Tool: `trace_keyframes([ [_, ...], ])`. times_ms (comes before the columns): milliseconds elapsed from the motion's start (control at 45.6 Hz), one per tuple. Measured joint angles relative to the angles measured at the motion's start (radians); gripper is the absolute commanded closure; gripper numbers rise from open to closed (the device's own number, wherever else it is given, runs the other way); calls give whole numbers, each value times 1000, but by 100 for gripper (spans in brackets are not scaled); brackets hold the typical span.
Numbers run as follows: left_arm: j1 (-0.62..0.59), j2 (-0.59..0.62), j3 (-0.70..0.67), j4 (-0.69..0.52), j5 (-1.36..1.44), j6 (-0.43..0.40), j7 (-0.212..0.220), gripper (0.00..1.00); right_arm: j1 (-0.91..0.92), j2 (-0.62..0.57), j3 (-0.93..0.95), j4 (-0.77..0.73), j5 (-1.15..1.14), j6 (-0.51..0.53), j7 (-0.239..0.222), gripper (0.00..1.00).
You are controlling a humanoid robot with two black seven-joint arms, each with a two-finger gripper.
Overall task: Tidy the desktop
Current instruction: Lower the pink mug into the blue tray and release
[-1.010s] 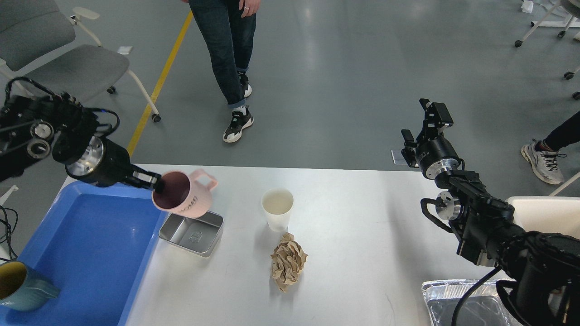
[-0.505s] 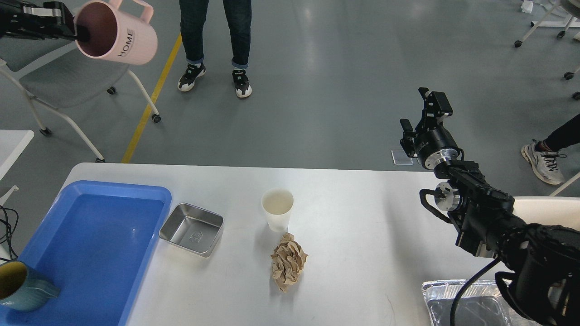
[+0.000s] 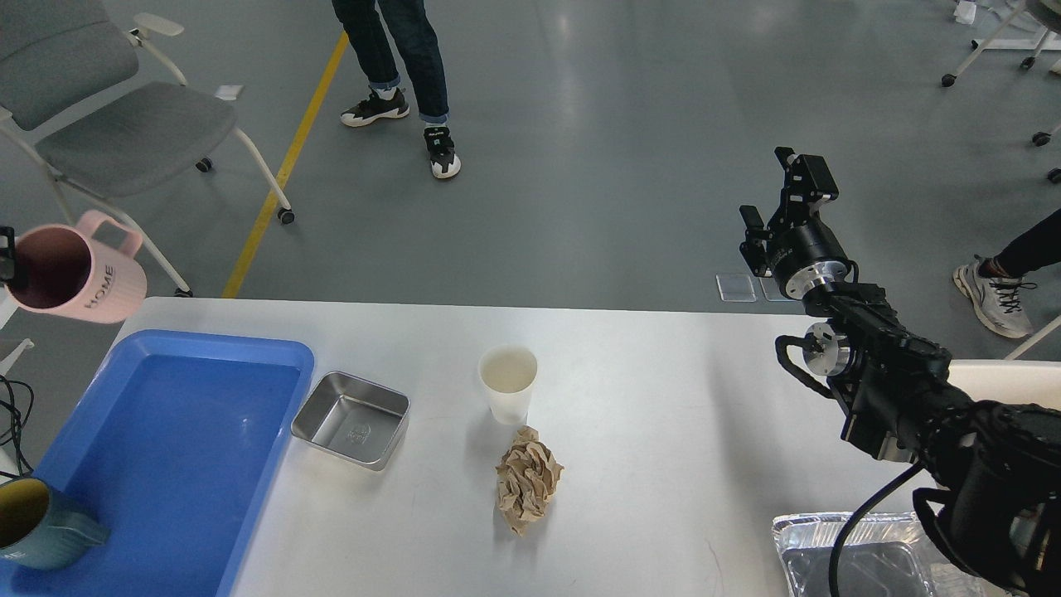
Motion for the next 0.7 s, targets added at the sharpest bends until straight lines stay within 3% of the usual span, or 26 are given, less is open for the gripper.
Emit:
trace_keyframes([
  [176, 149, -73, 3, -24, 23, 0, 0, 100, 20, -1, 0, -1, 0, -2, -2, 0],
  [702, 389, -162, 2, -43, 129, 0, 2, 100, 38, -3, -2, -3, 0, -8, -4, 0],
])
